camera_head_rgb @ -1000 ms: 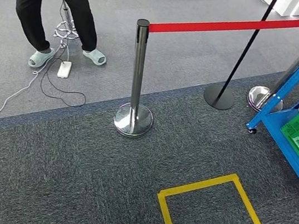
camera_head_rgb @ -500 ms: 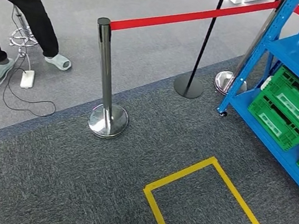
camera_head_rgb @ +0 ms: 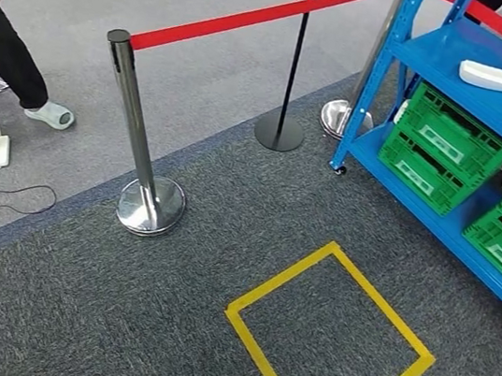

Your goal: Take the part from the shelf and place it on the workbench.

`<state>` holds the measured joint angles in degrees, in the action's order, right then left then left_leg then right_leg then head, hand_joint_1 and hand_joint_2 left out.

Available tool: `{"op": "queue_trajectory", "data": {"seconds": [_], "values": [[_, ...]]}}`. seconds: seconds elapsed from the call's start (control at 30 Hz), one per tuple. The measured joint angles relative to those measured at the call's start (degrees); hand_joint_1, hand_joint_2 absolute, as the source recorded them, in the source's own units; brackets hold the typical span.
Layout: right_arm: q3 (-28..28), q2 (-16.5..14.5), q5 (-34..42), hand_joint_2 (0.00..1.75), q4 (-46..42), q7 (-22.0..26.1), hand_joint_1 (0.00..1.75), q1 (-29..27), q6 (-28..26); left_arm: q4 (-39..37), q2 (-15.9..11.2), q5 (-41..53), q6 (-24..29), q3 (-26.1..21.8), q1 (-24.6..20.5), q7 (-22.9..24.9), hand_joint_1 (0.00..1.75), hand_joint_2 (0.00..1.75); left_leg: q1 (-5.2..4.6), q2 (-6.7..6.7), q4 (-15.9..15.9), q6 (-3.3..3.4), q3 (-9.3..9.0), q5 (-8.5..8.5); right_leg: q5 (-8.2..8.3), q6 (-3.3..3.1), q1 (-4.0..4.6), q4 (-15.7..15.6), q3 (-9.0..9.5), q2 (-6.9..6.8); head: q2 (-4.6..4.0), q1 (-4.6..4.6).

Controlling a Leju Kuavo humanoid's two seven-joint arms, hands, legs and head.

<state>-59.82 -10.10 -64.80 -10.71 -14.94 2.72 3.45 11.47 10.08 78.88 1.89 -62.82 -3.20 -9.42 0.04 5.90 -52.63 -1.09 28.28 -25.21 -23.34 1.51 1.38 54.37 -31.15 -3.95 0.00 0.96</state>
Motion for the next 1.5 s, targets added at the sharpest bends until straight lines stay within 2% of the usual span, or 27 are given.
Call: {"op": "queue_trajectory", "data": {"seconds": [0.03, 0.1, 0.17, 0.23, 0.27, 0.33, 0.4, 0.47, 0.53, 0.57, 0.63, 0.7, 0.77, 0.8, 0.83, 0.9, 0.97, 1.03, 1.1, 1.13, 1.2, 1.27, 1.3, 1.33, 1.4, 1.47, 1.5], "values": [[0.0, 0.0, 0.0, 0.0, 0.0, 0.0, 0.0, -0.1, 0.0, 0.0, 0.0, 0.0, 0.0, 0.0, -0.1, 0.0, 0.0, 0.0, 0.0, 0.37, 0.1, -0.24, -0.08, -0.15, 0.07, -0.26, -0.16, -0.2, 0.01, 0.66, 0.0, -0.01], [0.0, 0.0, 0.0, 0.0, 0.0, 0.0, 0.0, -0.3, 0.0, 0.0, 0.0, 0.0, 0.0, 0.0, -0.2, 0.0, 0.0, 0.0, 0.17, -1.35, -1.5, -0.73, 0.45, -1.57, 0.44, -0.85, -0.53, -0.7, 0.13, 2.0, -0.01, -0.02], [0.0, 0.0, 0.0, 0.0, 0.0, -0.1, 0.0, 0.0, 0.0, 0.0, 0.0, 0.0, 0.1, 0.0, -0.1, 0.0, 0.0, 0.0, 0.32, -4.23, -7.9, -1.12, 3.39, -5.1, 0.74, -1.33, -0.83, -1.0, 0.16, 3.39, -0.01, -0.15], [0.0, 0.0, 0.0, 0.0, 0.0, 0.0, 0.0, 0.1, 0.1, 0.0, 0.0, 0.0, 0.1, 0.0, 0.1, 0.1, 0.0, 0.0, 0.34, -5.1, -15.8, -1.37, 7.37, -8.06, 0.85, -1.52, -0.91, -1.0, 0.09, 5.02, 0.0, -0.24], [0.0, 0.0, 0.0, 0.0, 0.0, 0.0, 0.0, 0.1, 0.2, 0.0, -0.1, 0.0, 0.1, 0.0, 0.2, 0.1, 0.0, 0.0, 0.36, -5.17, -17.5, -1.44, 8.42, -8.03, 0.88, -1.51, -0.95, -1.0, 0.1, 5.85, -0.01, -0.25], [0.0, 0.0, 0.0, 0.0, 0.0, 0.0, 0.0, 0.0, 0.2, 0.0, -0.1, 0.0, 0.1, 0.0, 0.2, 0.2, 0.0, 0.0, 0.54, -5.5, -14.3, -1.61, 7.26, -4.75, 0.93, -1.31, -1.16, -0.9, 0.17, 7.54, -0.02, -0.23], [0.0, 0.0, 0.0, 0.0, 0.0, 0.0, 0.0, 0.0, 0.2, 0.0, -0.1, 0.1, 0.1, 0.0, 0.2, 0.2, 0.0, 0.0, 1.21, -7.69, -6.6, -2.1, 3.59, -0.72, 0.81, -0.7, -1.31, -0.4, -0.06, 9.21, -0.02, -0.32], [0.0, 0.1, -0.1, 0.0, 0.0, -0.1, 0.0, 0.1, 0.3, -0.1, 0.0, 0.2, 0.1, 0.0, 0.1, 0.2, 0.0, 0.0, 1.68, -9.9, -1.9, -1.92, 1.45, 0.36, 0.81, 0.02, -1.35, 0.3, -0.82, 10.54, -0.02, -0.41], [0.0, 0.1, -0.2, 0.0, 0.0, -0.3, 0.0, -0.3, 0.3, -0.1, 0.0, 0.4, 0.1, 0.1, 0.1, 0.2, 0.0, 0.0, 1.55, -9.69, -1.1, -0.99, 1.29, 0.11, 1.04, 0.56, -1.59, 0.3, -1.54, 11.52, 0.0, -0.33], [0.0, 0.1, -0.2, 0.0, 0.0, -0.4, 0.0, -0.6, 0.3, -0.1, -0.1, 0.5, 0.1, 0.2, 0.0, 0.2, 0.0, 0.0, 1.47, -9.16, -1.1, -0.62, 1.31, 0.17, 0.83, 0.81, -1.64, 0.6, -1.83, 10.97, -0.01, -0.25], [0.0, 0.0, -0.2, 0.0, 0.1, -0.5, 0.0, -0.7, 0.3, -0.1, -0.2, 0.8, 0.1, 0.3, 0.0, 0.2, 0.0, 0.0, 1.4, -7.94, -1.0, 0.04, 1.25, 0.28, -1.44, 1.24, -1.54, 4.3, -3.59, 7.99, 0.0, 0.19], [0.0, 0.0, -0.3, 0.0, 0.1, -0.6, 0.0, -0.3, 0.4, -0.1, -0.2, 0.9, 0.1, 0.4, 0.1, 0.2, 0.0, 0.0, 1.16, -6.39, -1.0, 0.39, 1.22, 0.21, -5.44, 1.59, -1.42, 12.5, -7.32, 5.06, 0.0, 0.62], [0.0, 0.0, -0.5, 0.0, 0.1, -0.6, 0.0, -0.1, 0.4, -0.1, -0.3, 1.0, 0.2, 0.4, 0.2, 0.3, 0.0, 0.0, 1.02, -4.81, -1.0, 0.53, 1.15, 0.09, -7.35, 1.65, -1.45, 18.4, -9.99, 4.41, -0.01, 0.65], [0.0, 0.0, -0.5, 0.0, 0.1, -0.7, 0.0, -0.2, 0.4, -0.1, -0.3, 1.0, 0.2, 0.4, 0.2, 0.4, 0.0, 0.0, 0.99, -4.19, -1.0, 0.54, 1.05, 0.03, -6.65, 1.54, -1.43, 18.1, -9.7, 4.32, 0.0, 0.64], [0.0, 0.0, -0.6, 0.0, 0.1, -0.8, 0.0, -0.2, 0.4, -0.1, -0.3, 1.0, 0.3, 0.4, 0.1, 0.4, 0.0, 0.0, 0.96, -3.62, -1.0, 0.51, 0.9, -0.05, -5.01, 1.32, -1.37, 15.4, -8.21, 4.13, 0.0, 0.65], [0.0, 0.0, -0.6, 0.0, 0.1, -0.8, 0.0, -0.2, 0.4, -0.1, -0.3, 1.0, 0.3, 0.5, 0.0, 0.6, 0.0, 0.0, 0.85, -2.58, -0.9, 0.28, 0.49, -0.29, -1.35, 0.55, -0.93, 6.8, -3.5, 2.4, -0.01, 0.64], [0.0, 0.0, -0.7, 0.0, 0.1, -0.8, 0.0, 0.1, 0.4, -0.1, -0.3, 1.0, 0.3, 0.5, 0.0, 0.7, 0.0, 0.0, 0.61, -1.57, -0.9, -0.15, 0.32, -0.48, -0.17, -0.06, -0.38, 1.4, -0.65, 0.73, -0.02, 0.65], [0.0, 0.0, -0.8, 0.0, 0.1, -0.8, 0.0, 0.1, 0.5, -0.1, -0.3, 1.0, 0.3, 0.7, -0.1, 0.7, 0.0, 0.0, 0.46, -0.54, -0.7, -0.68, 0.22, -0.52, -0.37, -0.31, -0.19, 0.5, -0.45, 1.12, -0.02, 0.68], [0.0, 0.0, -0.9, 0.0, 0.1, -0.9, 0.0, -0.2, 0.6, -0.1, -0.3, 1.0, 0.4, 0.9, -0.3, 0.8, 0.0, 0.0, 0.52, -1.26, -1.7, -1.22, 0.47, -1.29, -0.02, -0.71, -0.51, 0.1, -0.33, 2.19, -0.02, 0.66], [0.0, 0.0, -0.9, 0.0, 0.1, -0.9, 0.0, -0.2, 0.6, -0.1, -0.3, 1.0, 0.4, 0.9, -0.3, 0.8, 0.0, 0.0, 0.53, -2.36, -3.6, -1.45, 1.24, -2.51, 0.18, -1.0, -0.72, -0.2, -0.17, 2.7, -0.02, 0.62], [0.0, 0.0, -0.9, 0.0, 0.1, -0.9, 0.0, 0.0, 0.6, -0.1, -0.4, 0.9, 0.5, 1.0, -0.1, 0.9, 0.0, 0.0, 0.54, -4.64, -11.0, -1.73, 4.75, -6.38, 0.39, -1.41, -0.93, -0.4, -0.08, 3.89, -0.02, 0.46], [0.0, 0.0, -0.9, 0.0, 0.2, -0.9, 0.0, 0.1, 0.6, -0.1, -0.4, 0.9, 0.6, 1.0, 0.1, 1.1, 0.0, 0.0, 0.54, -5.18, -17.7, -1.87, 8.35, -8.64, 0.47, -1.55, -0.94, -0.4, -0.11, 5.28, -0.01, 0.36], [0.0, 0.0, -1.0, 0.0, 0.2, -0.9, 0.0, 0.1, 0.6, -0.1, -0.5, 0.8, 0.7, 1.0, 0.1, 1.2, 0.0, 0.0, 0.56, -5.23, -18.3, -1.91, 8.93, -8.03, 0.49, -1.54, -0.97, -0.4, -0.09, 5.98, -0.02, 0.38], [0.0, 0.0, -1.0, 0.0, 0.2, -0.9, 0.0, 0.0, 0.6, -0.1, -0.5, 0.7, 0.8, 1.0, 0.1, 1.3, 0.0, 0.0, 0.63, -5.29, -16.7, -1.95, 8.38, -6.3, 0.52, -1.46, -1.03, -0.3, -0.07, 6.69, -0.02, 0.39], [0.0, 0.0, -1.0, 0.0, 0.1, -0.9, 0.0, 0.0, 0.6, -0.1, -0.5, 0.4, 1.3, 1.0, 0.0, 1.4, 0.0, 0.87, 1.02, -6.57, -9.3, -2.25, 5.03, -1.87, 0.47, -0.99, -1.14, 0.0, -0.17, 8.15, -0.02, 0.37], [0.0, 0.1, -1.1, 0.0, 0.1, -0.9, 0.0, 0.1, 0.6, -0.1, -0.4, 0.2, 2.0, 1.0, -0.1, 1.4, 0.0, 1.75, 1.51, -8.7, -3.2, -2.07, 2.19, -0.01, 0.29, -0.31, -1.11, 0.7, -0.73, 9.4, -0.01, 0.3], [0.0, 0.1, -1.2, 0.0, 0.1, -0.9, 0.0, 0.1, 0.6, -0.1, -0.4, 0.1, 2.4, 1.0, -0.2, 1.5, 0.0, 1.75, 1.58, -9.39, -2.0, -1.73, 1.68, -0.03, 0.29, 0.02, -1.1, 0.9, -1.06, 9.9, -0.01, 0.27]]}}
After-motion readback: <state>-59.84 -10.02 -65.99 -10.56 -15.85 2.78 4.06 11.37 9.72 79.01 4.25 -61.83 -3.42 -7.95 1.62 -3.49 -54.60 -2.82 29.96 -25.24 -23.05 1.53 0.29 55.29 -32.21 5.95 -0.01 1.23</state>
